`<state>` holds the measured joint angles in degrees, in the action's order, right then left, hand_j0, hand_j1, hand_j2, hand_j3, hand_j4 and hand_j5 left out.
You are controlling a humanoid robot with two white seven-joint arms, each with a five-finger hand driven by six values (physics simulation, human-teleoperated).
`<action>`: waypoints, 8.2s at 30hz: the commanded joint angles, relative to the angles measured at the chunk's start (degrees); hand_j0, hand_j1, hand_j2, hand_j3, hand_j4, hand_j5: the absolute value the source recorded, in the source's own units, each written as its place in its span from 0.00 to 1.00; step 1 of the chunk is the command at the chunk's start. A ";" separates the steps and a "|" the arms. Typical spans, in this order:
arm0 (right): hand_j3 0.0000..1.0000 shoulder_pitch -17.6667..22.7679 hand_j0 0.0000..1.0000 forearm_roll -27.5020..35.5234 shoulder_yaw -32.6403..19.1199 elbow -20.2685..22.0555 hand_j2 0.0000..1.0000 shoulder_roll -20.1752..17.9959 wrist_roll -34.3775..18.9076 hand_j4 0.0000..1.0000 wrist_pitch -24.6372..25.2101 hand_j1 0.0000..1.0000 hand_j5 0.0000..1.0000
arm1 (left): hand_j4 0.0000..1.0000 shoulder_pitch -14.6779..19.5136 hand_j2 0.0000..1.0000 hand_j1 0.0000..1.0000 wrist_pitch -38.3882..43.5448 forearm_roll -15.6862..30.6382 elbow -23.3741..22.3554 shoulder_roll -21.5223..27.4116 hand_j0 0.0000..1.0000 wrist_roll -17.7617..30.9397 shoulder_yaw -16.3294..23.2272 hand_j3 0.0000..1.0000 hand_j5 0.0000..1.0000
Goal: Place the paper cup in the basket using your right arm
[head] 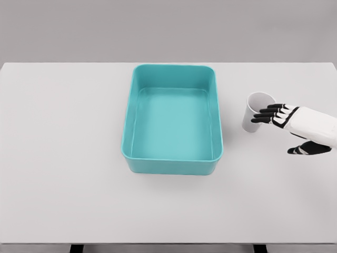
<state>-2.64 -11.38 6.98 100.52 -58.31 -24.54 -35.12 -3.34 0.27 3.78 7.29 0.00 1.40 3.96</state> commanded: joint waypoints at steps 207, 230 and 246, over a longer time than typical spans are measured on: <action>0.71 -36.65 0.71 27.99 17.71 -22.56 0.71 27.46 -10.46 0.71 33.01 0.71 0.71 | 1.00 -0.09 1.00 1.00 0.00 0.00 0.00 0.00 1.00 0.01 0.00 1.00 1.00; 0.71 -36.65 0.71 22.54 18.24 -25.82 0.71 36.51 -10.46 0.71 32.66 0.71 0.71 | 1.00 -0.09 1.00 1.00 0.00 0.00 0.00 0.00 1.00 0.01 0.00 1.00 1.00; 0.72 -35.51 0.72 18.49 19.21 -29.42 0.72 41.00 -10.46 0.72 30.81 0.72 0.72 | 1.00 0.00 1.00 1.00 0.00 0.00 0.00 0.00 1.00 0.01 0.00 1.00 1.00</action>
<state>-37.97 7.03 25.99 71.72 -17.54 -35.02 -4.00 -3.34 0.27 3.78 7.30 0.00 1.40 3.95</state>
